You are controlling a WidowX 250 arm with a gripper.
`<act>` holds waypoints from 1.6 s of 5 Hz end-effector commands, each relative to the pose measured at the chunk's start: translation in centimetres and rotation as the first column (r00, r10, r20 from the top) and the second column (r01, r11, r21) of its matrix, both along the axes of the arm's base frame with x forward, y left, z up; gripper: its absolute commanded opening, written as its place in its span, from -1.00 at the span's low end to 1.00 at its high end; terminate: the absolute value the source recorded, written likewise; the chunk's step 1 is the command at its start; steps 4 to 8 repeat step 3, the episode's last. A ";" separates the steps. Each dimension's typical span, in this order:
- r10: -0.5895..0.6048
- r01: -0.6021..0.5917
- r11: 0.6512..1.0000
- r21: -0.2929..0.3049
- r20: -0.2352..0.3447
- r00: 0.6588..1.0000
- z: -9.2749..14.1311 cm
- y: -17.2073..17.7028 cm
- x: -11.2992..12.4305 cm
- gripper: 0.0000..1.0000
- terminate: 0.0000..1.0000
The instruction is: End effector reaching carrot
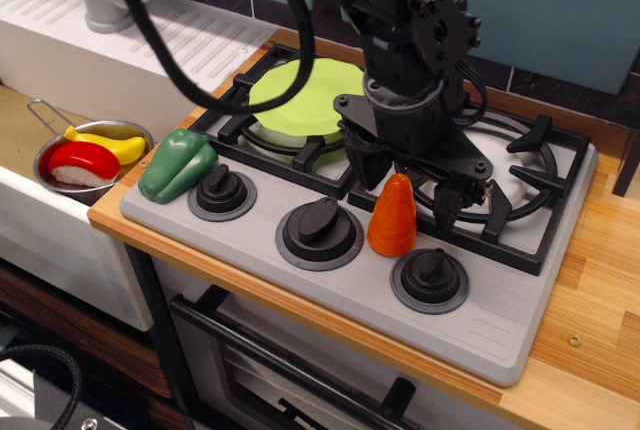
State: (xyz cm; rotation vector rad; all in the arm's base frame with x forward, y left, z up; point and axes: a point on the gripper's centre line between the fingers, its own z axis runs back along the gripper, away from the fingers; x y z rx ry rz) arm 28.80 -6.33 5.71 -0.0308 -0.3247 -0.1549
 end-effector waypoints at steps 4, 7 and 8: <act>0.032 -0.032 0.999 0.000 0.046 0.998 0.5 0.5 1.1 1.00 1.00; 0.032 -0.032 0.999 0.000 0.046 0.998 0.5 0.5 1.1 1.00 1.00; 0.032 -0.032 0.999 0.000 0.046 0.998 0.5 0.5 1.1 1.00 1.00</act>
